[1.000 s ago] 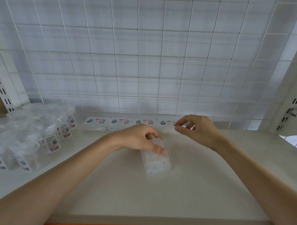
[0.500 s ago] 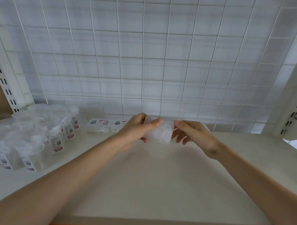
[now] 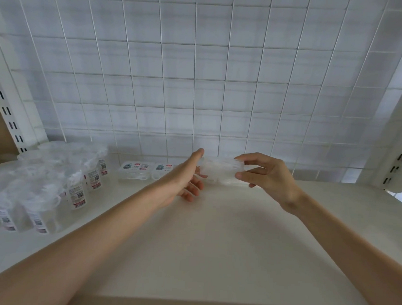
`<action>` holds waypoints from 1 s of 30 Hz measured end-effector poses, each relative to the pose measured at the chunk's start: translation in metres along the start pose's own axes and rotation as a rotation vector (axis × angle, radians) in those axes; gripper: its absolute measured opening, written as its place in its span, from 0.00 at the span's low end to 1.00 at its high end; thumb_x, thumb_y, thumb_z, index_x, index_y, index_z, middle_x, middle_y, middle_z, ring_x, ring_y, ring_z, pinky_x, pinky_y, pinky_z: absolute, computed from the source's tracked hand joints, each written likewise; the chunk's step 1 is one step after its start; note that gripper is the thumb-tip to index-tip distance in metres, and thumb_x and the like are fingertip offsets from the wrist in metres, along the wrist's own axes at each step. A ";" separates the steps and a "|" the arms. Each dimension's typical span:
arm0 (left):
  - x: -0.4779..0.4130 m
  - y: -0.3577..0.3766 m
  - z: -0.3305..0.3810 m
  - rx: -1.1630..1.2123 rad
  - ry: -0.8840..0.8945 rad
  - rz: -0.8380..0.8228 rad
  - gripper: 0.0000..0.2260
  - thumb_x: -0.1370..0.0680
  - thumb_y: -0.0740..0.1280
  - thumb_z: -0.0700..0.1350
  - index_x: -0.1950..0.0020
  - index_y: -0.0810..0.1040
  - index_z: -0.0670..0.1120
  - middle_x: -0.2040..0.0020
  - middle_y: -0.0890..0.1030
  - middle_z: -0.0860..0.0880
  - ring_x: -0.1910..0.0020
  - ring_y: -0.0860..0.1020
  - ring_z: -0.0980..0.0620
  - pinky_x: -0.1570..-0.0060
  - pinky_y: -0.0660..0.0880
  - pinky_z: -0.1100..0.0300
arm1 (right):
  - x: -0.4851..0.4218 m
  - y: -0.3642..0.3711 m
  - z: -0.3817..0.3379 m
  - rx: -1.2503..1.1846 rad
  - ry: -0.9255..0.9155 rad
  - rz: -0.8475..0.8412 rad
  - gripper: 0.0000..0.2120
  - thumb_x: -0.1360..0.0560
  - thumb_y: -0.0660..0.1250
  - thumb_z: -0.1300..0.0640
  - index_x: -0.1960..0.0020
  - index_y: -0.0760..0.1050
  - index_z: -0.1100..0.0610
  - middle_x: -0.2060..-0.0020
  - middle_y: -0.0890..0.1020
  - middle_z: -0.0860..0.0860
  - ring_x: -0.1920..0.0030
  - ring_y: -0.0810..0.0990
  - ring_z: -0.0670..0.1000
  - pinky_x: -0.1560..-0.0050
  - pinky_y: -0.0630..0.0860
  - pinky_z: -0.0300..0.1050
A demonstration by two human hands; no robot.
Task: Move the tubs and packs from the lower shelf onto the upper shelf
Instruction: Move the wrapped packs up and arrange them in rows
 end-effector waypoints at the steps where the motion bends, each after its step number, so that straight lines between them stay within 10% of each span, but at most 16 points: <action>1: 0.000 0.001 0.000 0.023 -0.010 -0.025 0.26 0.21 0.54 0.67 0.48 0.72 0.45 0.62 0.78 0.43 0.70 0.74 0.49 0.70 0.72 0.58 | 0.000 0.000 0.000 0.001 -0.002 -0.009 0.15 0.31 0.76 0.64 0.49 0.82 0.49 0.51 0.84 0.46 0.58 0.82 0.49 0.57 0.75 0.41; 10: -0.006 0.001 0.002 0.197 0.132 -0.072 0.05 0.21 0.68 0.44 0.49 0.81 0.44 0.56 0.83 0.45 0.65 0.81 0.52 0.66 0.77 0.61 | -0.001 0.004 0.003 0.101 0.025 -0.060 0.16 0.32 0.77 0.64 0.50 0.82 0.47 0.45 0.81 0.41 0.51 0.83 0.47 0.48 0.79 0.46; 17: -0.007 -0.001 0.000 0.145 0.177 -0.049 0.14 0.24 0.73 0.45 0.40 0.78 0.43 0.52 0.85 0.47 0.59 0.81 0.53 0.63 0.75 0.62 | -0.003 0.004 0.004 0.028 0.151 0.014 0.15 0.22 0.67 0.51 0.36 0.73 0.52 0.47 0.83 0.48 0.56 0.83 0.47 0.58 0.76 0.42; 30: 0.000 0.006 0.004 0.070 0.256 -0.133 0.14 0.22 0.69 0.50 0.40 0.77 0.45 0.49 0.86 0.47 0.54 0.82 0.52 0.54 0.74 0.58 | -0.002 0.005 0.000 0.005 0.200 -0.047 0.14 0.25 0.71 0.55 0.40 0.78 0.54 0.54 0.86 0.54 0.60 0.81 0.48 0.58 0.74 0.43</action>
Point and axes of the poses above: each hand's wrist, its own x-axis away from the middle knuckle, its own y-axis out of the palm, z = x × y, the point moved 3 cm from there along -x, towards the middle knuckle
